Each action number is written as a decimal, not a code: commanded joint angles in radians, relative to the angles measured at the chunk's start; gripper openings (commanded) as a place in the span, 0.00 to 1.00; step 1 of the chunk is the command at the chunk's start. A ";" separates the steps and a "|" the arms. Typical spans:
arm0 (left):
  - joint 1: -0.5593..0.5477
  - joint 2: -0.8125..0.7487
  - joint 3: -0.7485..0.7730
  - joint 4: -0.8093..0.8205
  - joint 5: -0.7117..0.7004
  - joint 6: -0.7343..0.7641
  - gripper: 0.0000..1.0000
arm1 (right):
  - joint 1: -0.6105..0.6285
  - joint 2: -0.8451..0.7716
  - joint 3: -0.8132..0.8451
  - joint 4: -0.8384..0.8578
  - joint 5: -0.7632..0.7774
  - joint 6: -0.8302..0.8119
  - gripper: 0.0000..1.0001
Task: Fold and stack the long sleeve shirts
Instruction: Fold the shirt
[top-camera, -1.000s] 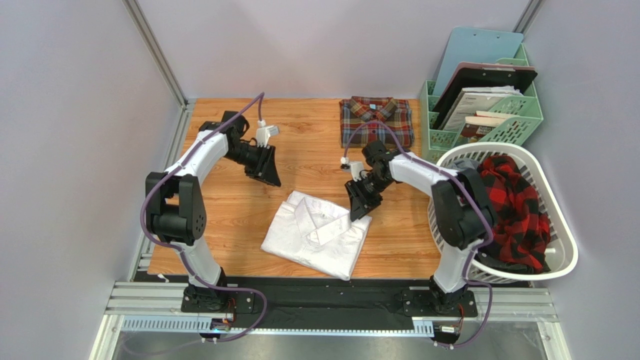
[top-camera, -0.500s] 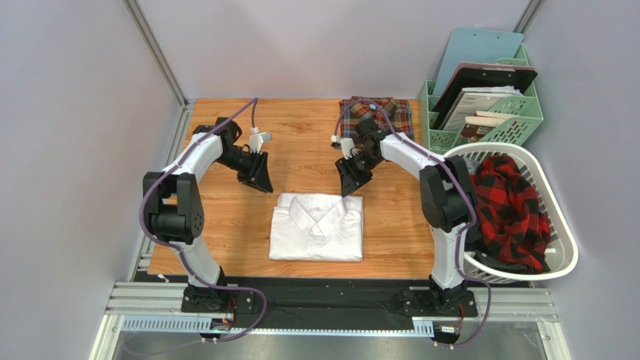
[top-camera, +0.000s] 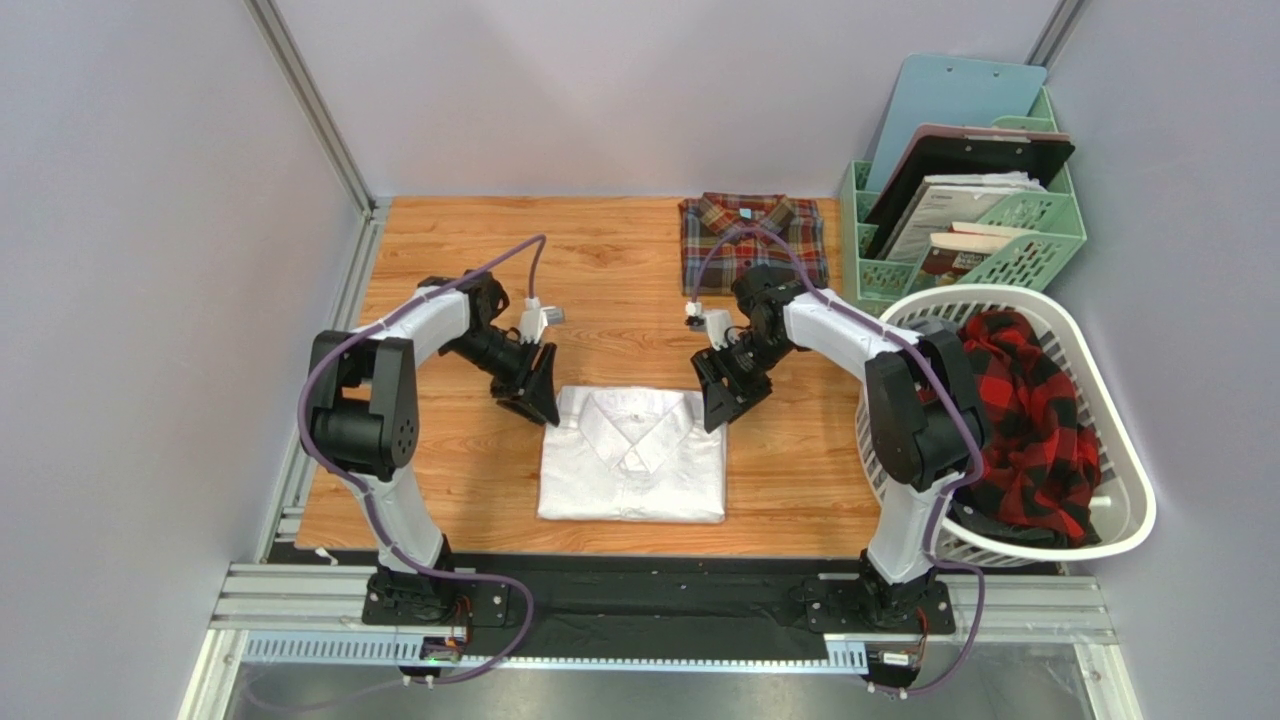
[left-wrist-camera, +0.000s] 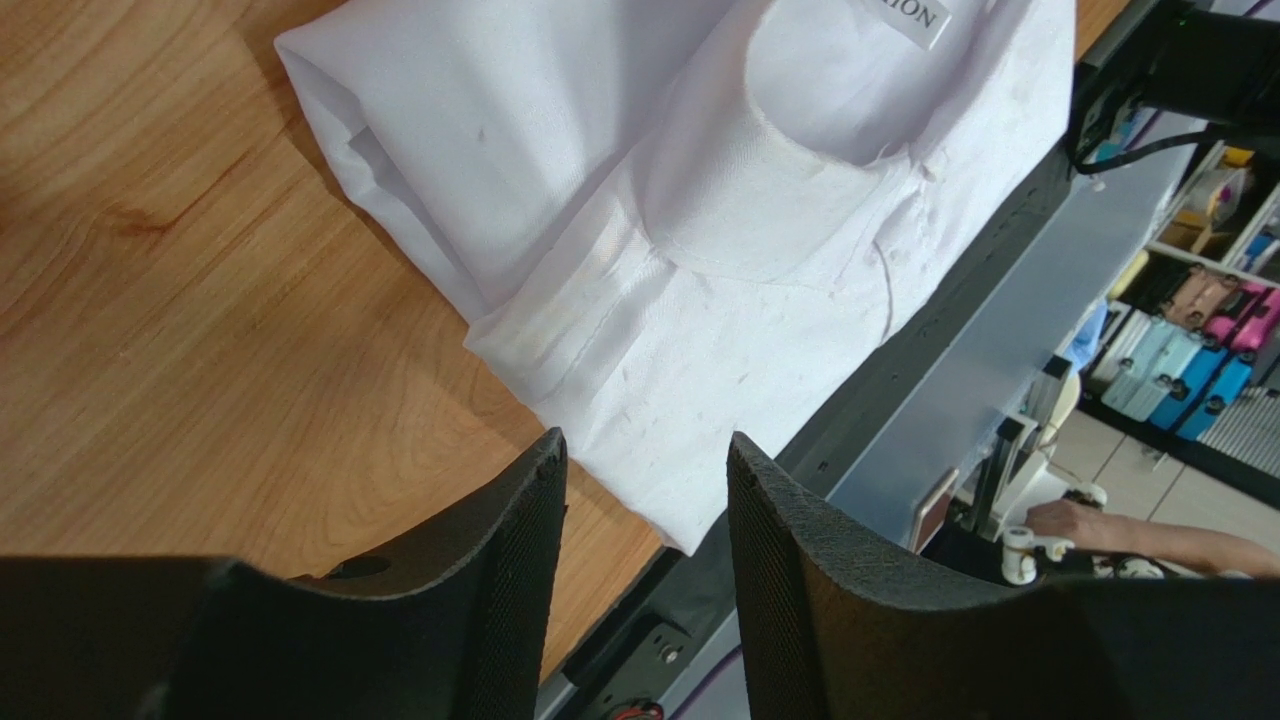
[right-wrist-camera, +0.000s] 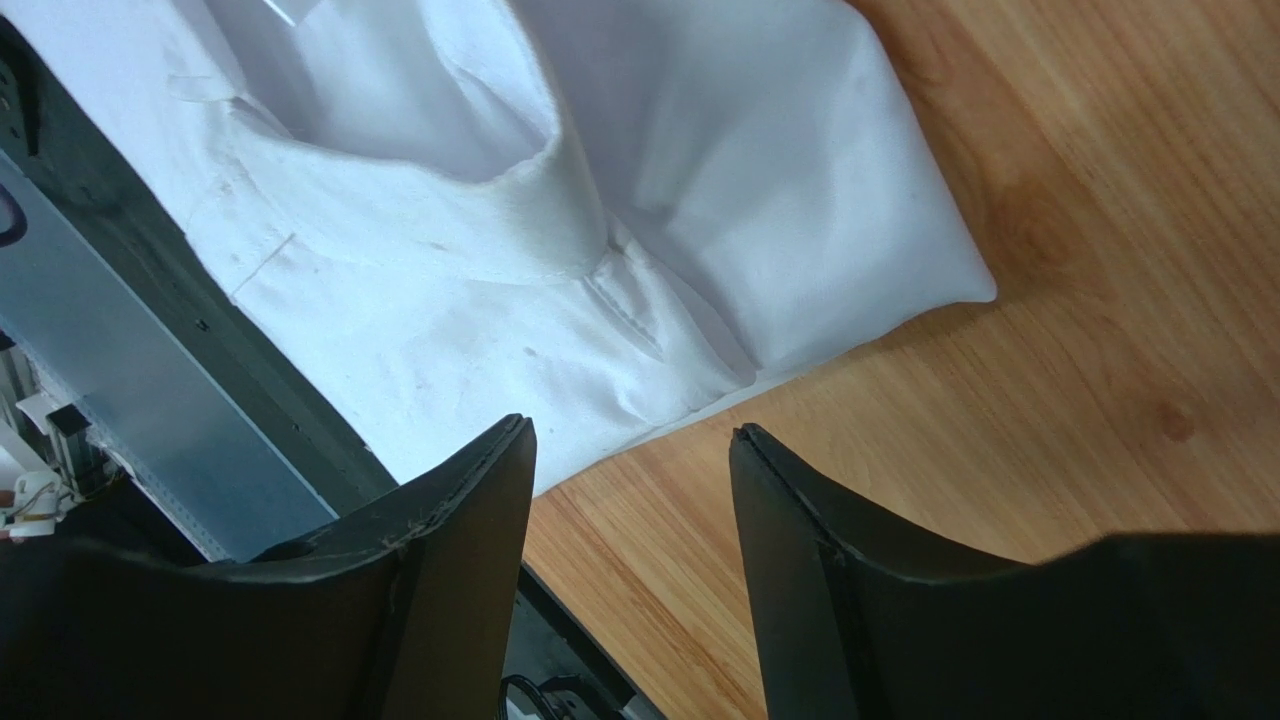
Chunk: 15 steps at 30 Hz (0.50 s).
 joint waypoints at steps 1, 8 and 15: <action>-0.015 0.019 0.005 0.041 -0.037 -0.007 0.50 | 0.002 0.012 -0.023 0.033 0.050 0.018 0.57; -0.016 0.048 0.007 0.055 -0.057 -0.012 0.52 | 0.002 0.018 -0.034 0.067 0.024 0.058 0.56; -0.016 0.080 0.021 0.061 -0.037 -0.021 0.52 | 0.000 0.067 -0.034 0.080 -0.013 0.077 0.48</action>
